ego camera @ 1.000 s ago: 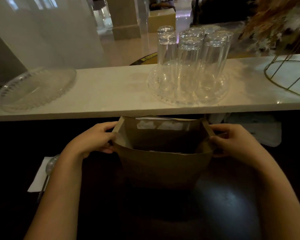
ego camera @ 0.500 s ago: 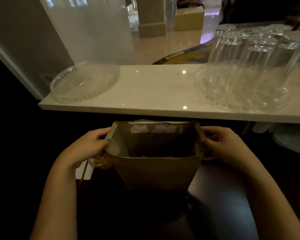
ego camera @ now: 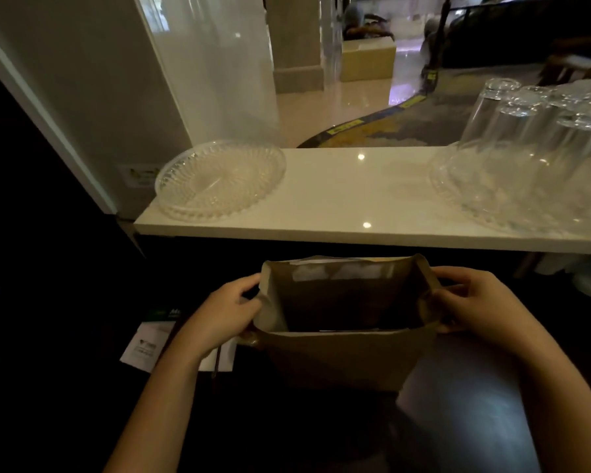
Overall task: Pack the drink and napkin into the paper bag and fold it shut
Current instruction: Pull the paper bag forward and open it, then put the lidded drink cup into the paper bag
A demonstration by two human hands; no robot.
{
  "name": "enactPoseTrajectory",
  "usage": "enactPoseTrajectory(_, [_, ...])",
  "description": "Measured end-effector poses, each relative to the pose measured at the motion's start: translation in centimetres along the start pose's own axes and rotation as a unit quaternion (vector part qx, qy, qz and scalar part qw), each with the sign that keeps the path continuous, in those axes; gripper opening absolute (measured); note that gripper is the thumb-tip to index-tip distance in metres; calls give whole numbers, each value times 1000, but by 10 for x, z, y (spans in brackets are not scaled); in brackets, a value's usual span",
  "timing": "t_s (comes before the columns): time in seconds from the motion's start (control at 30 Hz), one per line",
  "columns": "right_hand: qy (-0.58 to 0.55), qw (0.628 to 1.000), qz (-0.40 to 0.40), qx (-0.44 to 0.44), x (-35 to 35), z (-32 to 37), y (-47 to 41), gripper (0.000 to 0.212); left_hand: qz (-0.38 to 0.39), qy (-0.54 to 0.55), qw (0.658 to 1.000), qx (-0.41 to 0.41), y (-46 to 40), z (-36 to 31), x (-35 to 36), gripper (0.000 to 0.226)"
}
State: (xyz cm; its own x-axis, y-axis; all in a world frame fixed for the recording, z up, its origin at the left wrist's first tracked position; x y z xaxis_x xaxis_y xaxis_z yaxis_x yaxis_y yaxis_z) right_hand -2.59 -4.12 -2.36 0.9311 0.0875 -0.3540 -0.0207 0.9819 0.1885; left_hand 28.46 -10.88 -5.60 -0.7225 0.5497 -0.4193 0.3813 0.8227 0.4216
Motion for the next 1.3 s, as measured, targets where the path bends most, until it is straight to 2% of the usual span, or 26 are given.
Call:
enactPoseTrajectory(0.23, [16, 1000, 23, -7, -1, -2, 0, 36, -37, -29, 999, 20, -4, -6, 3, 45])
enactPoseTrajectory(0.47, [13, 1000, 4, -1, -5, -12, -3, 42, -23, -65, 997, 38, -17, -17, 4, 49])
enactPoseTrajectory(0.57, [11, 1000, -2, 5, -3, -16, -4, 48, 13, -9, 999, 38, -18, -6, 0, 52])
enactPoseTrajectory(0.63, [6, 1000, -6, -1, -2, -16, -3, 50, 1, 9, 999, 38, -22, 11, -12, 55])
enactPoseTrajectory(0.67, [0, 1000, -8, -4, -1, -16, -3, 50, -24, -17, 999, 34, -27, 23, -21, 55])
enactPoseTrajectory(0.73, [-12, 1000, -9, -8, 1, -17, -1, 51, -51, -156, 986, 8, -39, 47, -29, 65])
enactPoseTrajectory(0.77, [-14, 1000, -8, -9, 2, -17, 0, 52, -32, -238, 971, -8, -46, 59, -24, 76])
enactPoseTrajectory(0.83, [-17, 1000, -7, -7, 3, -15, 1, 54, 61, -353, 933, -25, -60, 79, 3, 94])
enactPoseTrajectory(0.93, [-15, 1000, -6, -7, 2, -12, 1, 53, 149, -461, 875, -20, -81, 98, 30, 95])
enactPoseTrajectory(1.03, [-9, 1000, -4, -8, 1, -11, 1, 51, 168, -510, 843, -9, -100, 100, 31, 83])
enactPoseTrajectory(1.13, [-5, 1000, -4, -3, -1, -10, -1, 50, 168, -538, 826, -5, -104, 101, 27, 82])
enactPoseTrajectory(1.3, [-4, 1000, -11, 3, -2, -10, -5, 42, 135, -513, 847, 36, -99, 95, 18, 74])
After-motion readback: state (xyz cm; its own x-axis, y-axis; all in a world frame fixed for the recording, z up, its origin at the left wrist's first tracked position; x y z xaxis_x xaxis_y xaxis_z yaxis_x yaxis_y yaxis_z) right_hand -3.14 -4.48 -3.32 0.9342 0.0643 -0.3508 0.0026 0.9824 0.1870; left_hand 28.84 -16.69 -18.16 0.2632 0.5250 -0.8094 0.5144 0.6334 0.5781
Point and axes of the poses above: each hand's wrist, its own y-axis away from the middle knuckle, its own x-axis out of the palm, z = x × y, the point moved 9 cm from there along -y, towards the middle knuckle, and after that the axes turned 10 degrees about z, right-handed, at the moved point
